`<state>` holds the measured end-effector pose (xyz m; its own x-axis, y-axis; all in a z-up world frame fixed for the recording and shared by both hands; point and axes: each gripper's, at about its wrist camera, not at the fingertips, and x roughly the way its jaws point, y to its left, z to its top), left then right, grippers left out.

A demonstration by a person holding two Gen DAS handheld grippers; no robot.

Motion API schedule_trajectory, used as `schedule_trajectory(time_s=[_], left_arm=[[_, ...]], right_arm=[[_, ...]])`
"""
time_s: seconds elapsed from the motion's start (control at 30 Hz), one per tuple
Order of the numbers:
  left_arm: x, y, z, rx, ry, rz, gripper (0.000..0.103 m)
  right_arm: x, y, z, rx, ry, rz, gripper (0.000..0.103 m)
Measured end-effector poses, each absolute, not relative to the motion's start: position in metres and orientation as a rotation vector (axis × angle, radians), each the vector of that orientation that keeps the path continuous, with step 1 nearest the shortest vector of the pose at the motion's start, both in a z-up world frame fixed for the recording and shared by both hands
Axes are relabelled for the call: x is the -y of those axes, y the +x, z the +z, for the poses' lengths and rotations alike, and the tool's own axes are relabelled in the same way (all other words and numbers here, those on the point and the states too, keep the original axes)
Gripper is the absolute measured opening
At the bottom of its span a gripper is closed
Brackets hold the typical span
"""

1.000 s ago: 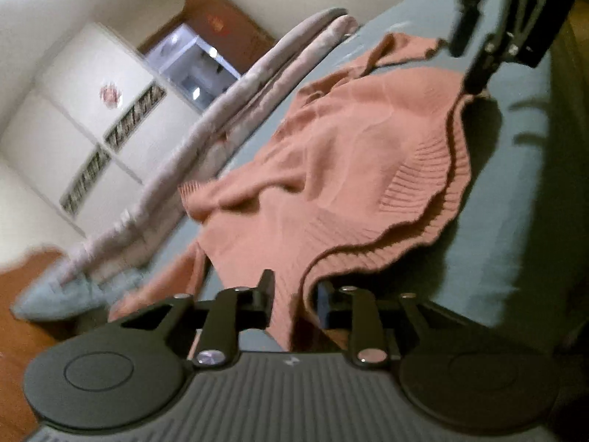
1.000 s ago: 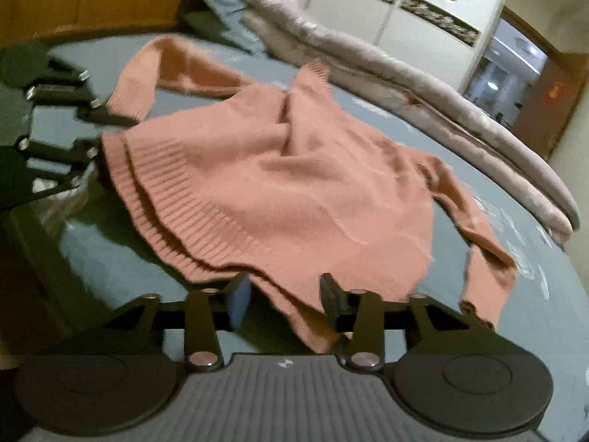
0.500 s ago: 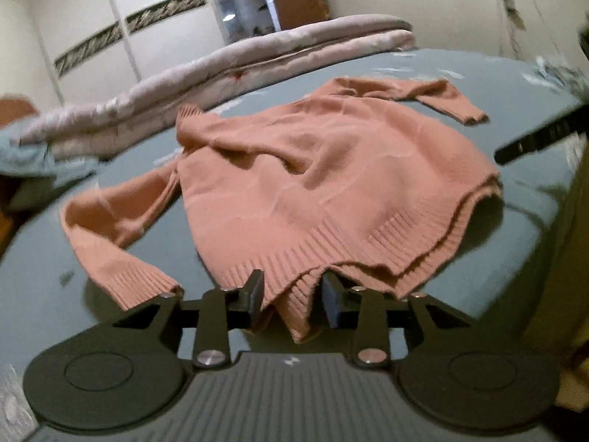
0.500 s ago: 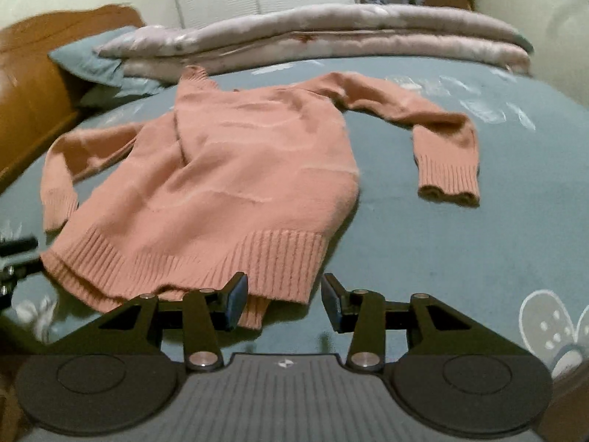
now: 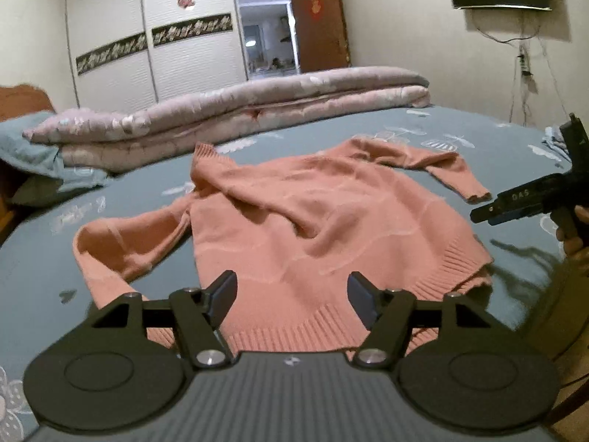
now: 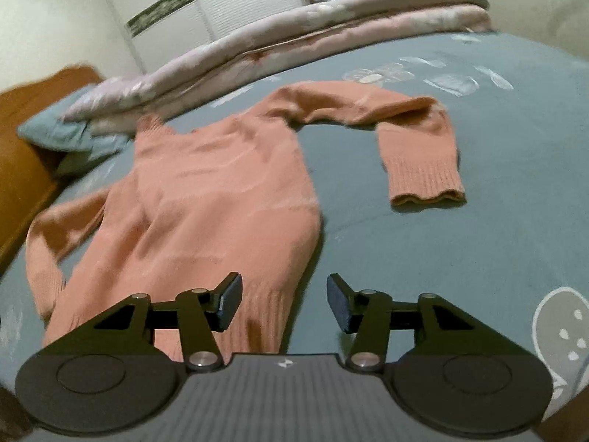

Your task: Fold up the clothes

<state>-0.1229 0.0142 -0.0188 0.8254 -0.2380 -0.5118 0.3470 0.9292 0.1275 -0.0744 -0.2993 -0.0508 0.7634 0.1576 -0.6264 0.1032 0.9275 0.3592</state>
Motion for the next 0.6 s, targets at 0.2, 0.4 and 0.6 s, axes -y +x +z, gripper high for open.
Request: schedule_trajectory(time_s=[0.2,0.4,0.6], left_arm=[[-0.005,-0.1,-0.036,-0.571,0.162,-0.316,0.068],[0.004,-0.088,-0.045,-0.602,0.133,-0.339,0.068],[0.015,-0.071,-0.049,-0.622,0.07,-0.386,0.068]], right_arm=[[0.293,-0.054,-0.072,-0.731,0.483,0.052,0.021],[0.255,-0.031,-0.071,-0.696,0.503,0.174,0.017],[0.198,-0.018,-0.073,-0.698,0.334,0.259,0.034]])
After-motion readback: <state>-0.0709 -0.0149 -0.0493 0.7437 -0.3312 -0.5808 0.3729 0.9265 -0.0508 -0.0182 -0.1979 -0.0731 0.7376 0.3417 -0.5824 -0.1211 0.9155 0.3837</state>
